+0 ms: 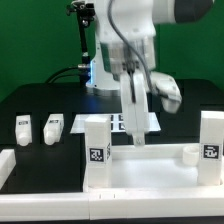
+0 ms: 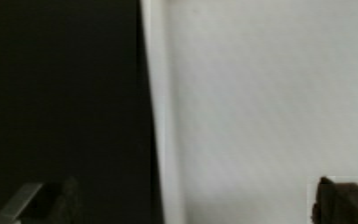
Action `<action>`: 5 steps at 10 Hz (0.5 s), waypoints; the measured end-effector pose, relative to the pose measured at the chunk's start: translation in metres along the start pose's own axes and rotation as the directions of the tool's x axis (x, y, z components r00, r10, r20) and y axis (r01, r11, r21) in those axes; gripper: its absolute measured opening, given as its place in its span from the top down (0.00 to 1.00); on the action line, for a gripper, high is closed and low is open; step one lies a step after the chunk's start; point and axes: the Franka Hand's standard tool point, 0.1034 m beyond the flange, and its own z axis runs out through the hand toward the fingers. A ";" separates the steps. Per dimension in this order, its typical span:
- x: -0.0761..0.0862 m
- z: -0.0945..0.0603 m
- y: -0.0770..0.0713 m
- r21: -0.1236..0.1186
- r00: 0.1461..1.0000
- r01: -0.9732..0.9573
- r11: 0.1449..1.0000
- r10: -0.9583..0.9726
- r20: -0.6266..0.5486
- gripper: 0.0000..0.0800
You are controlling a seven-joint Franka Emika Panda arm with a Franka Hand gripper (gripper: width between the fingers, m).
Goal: Assemble desk
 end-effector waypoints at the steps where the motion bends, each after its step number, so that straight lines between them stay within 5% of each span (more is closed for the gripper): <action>1: -0.004 0.013 0.000 0.020 1.000 -0.002 1.000 0.002 -0.024 0.19; 2: -0.008 0.021 -0.004 0.062 0.999 0.004 0.998 -0.001 -0.042 0.19; 5: -0.020 0.029 -0.001 0.062 0.998 0.018 0.998 -0.015 -0.053 0.19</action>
Offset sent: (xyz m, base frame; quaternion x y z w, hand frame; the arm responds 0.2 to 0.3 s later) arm 0.0036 0.0059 -0.0096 0.0160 0.0415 0.0009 0.9990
